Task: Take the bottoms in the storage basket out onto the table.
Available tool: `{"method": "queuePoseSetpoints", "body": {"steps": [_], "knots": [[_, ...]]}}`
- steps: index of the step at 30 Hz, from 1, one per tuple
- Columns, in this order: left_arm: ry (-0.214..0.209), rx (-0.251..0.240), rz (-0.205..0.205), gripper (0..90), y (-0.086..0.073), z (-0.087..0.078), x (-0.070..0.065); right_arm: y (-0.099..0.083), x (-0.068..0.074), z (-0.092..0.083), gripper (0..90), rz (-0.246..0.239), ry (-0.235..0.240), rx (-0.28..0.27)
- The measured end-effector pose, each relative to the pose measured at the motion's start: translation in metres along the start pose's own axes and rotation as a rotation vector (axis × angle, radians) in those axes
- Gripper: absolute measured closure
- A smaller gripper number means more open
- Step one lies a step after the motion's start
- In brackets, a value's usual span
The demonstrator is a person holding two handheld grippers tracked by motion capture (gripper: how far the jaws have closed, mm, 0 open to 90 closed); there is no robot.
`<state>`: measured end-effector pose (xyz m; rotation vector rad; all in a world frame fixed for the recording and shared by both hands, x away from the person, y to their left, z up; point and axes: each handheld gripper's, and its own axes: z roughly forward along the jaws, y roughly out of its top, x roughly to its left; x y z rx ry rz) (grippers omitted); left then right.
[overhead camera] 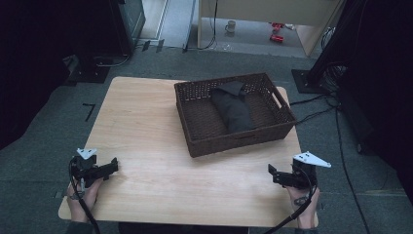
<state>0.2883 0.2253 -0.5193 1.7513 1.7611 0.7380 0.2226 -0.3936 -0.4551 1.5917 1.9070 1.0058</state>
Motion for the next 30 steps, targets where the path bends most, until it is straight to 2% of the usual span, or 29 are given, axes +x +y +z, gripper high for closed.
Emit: {"method": "queuePoseSetpoints", "body": {"steps": [14, 20, 30], "knots": [[0.000, 0.001, 0.000, 1.1, 0.000, 0.000, 0.000, 0.036, 0.010, -0.011, 0.0, -0.039, 0.038, -0.031], [0.000, 0.000, 0.000, 1.1, 0.000, 0.000, 0.000, 0.049, 0.014, -0.010, 0.0, -0.060, 0.046, -0.034], [0.001, 0.001, -0.001, 1.1, 0.000, 0.000, 0.000, 0.081, 0.021, -0.006, 0.0, -0.103, 0.079, -0.041]]}}
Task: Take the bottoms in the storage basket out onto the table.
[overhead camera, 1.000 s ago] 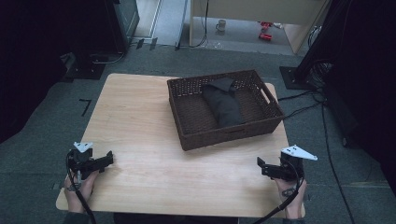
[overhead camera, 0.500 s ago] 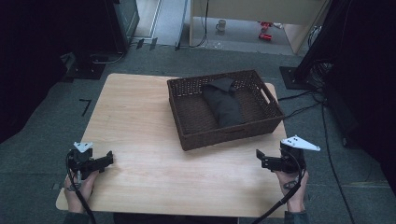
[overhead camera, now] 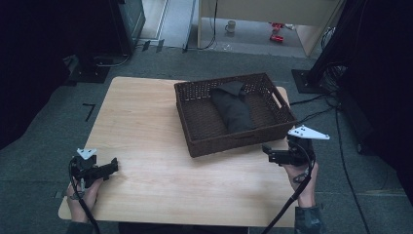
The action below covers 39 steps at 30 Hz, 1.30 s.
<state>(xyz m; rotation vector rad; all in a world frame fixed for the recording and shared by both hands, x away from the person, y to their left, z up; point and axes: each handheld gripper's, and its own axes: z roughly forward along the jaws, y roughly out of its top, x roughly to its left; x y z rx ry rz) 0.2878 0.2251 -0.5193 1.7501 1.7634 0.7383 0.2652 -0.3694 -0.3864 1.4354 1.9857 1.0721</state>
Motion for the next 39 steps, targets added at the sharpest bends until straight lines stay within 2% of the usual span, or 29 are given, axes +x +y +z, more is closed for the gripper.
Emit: {"method": "queuePoseSetpoints", "body": {"steps": [5, 13, 32, 39], "knots": [[0.000, 0.000, 0.000, 1.1, 0.000, 0.000, 0.000, 0.014, 0.002, 0.007, 0.0, -0.017, 0.019, 0.008], [0.002, 0.001, 0.001, 1.1, 0.000, 0.000, 0.000, 0.032, 0.002, 0.024, 0.0, -0.015, 0.049, 0.024], [0.002, -0.001, -0.001, 1.1, 0.000, 0.000, 0.000, 0.082, 0.010, 0.060, 0.1, -0.045, 0.068, 0.054], [0.002, 0.000, 0.000, 1.1, 0.000, 0.000, 0.000, 0.095, 0.012, 0.076, 0.0, -0.040, 0.073, 0.080]]}}
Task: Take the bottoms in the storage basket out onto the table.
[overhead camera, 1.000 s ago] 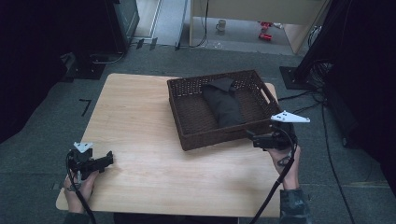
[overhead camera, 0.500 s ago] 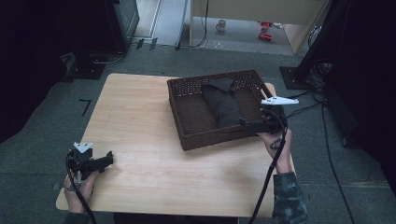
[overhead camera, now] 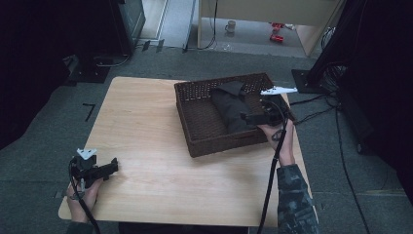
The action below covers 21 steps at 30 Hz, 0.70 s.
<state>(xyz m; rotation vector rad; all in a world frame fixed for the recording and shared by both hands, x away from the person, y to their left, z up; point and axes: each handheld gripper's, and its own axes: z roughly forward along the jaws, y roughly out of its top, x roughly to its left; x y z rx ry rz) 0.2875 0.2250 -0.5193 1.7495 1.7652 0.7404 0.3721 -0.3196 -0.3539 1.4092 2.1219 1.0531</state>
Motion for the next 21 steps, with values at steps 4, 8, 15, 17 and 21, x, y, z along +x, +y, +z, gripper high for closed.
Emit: {"method": "queuePoseSetpoints", "body": {"steps": [4, 8, 15, 17, 21], "knots": [[0.000, 0.001, 0.001, 1.1, 0.000, 0.000, 0.000, 0.006, -0.002, 0.008, 0.1, 0.006, 0.004, 0.015], [0.000, 0.001, 0.001, 1.1, 0.000, 0.000, 0.000, 0.009, -0.006, 0.016, 0.1, 0.018, 0.009, 0.026], [0.000, 0.001, 0.001, 1.1, 0.000, 0.000, 0.000, 0.010, -0.013, 0.032, 0.1, 0.037, 0.011, 0.052], [0.000, 0.001, 0.001, 1.1, 0.000, 0.000, 0.000, 0.010, -0.015, 0.036, 0.1, 0.044, 0.011, 0.059], [0.000, 0.001, 0.001, 1.1, 0.000, 0.000, 0.000, 0.011, -0.022, 0.045, 0.1, 0.068, 0.019, 0.076]]}}
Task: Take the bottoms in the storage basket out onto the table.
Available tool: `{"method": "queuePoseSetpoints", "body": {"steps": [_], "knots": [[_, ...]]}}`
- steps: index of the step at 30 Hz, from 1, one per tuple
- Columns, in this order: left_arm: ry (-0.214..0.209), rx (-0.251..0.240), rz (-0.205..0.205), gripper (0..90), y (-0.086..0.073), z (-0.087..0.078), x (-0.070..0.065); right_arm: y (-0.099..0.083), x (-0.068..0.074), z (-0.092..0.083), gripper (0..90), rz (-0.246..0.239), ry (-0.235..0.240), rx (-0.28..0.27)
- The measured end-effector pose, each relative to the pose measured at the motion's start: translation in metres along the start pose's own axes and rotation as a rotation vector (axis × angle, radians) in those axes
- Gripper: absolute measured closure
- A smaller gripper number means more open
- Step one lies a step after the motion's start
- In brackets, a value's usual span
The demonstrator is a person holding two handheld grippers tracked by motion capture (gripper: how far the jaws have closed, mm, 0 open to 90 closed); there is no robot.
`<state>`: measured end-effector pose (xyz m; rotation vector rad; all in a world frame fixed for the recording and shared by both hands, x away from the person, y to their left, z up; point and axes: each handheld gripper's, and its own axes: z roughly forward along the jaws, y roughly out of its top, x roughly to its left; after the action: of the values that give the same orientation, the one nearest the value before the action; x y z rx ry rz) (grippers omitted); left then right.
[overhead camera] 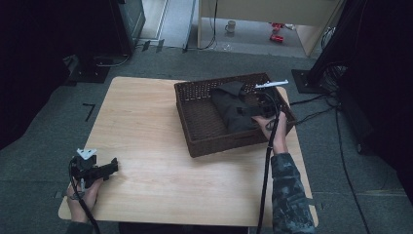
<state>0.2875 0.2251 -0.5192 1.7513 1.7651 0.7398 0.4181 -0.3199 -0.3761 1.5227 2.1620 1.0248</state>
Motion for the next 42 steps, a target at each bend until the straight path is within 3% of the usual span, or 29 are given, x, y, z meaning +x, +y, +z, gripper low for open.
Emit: {"method": "queuePoseSetpoints", "body": {"steps": [22, 31, 35, 42], "knots": [[0.000, 0.000, 0.000, 1.1, 0.000, 0.000, 0.000, 0.015, -0.013, 0.041, 0.0, 0.070, -0.001, 0.085], [0.000, 0.000, 0.000, 1.1, 0.000, 0.000, 0.000, 0.017, -0.010, 0.060, 0.0, 0.043, -0.033, 0.115], [0.000, 0.000, 0.000, 1.1, 0.000, 0.000, 0.000, 0.023, -0.012, 0.065, 0.0, 0.065, -0.012, 0.127], [0.000, 0.000, 0.000, 1.1, 0.000, 0.000, 0.000, 0.028, -0.013, 0.078, 0.0, 0.069, -0.032, 0.158]]}}
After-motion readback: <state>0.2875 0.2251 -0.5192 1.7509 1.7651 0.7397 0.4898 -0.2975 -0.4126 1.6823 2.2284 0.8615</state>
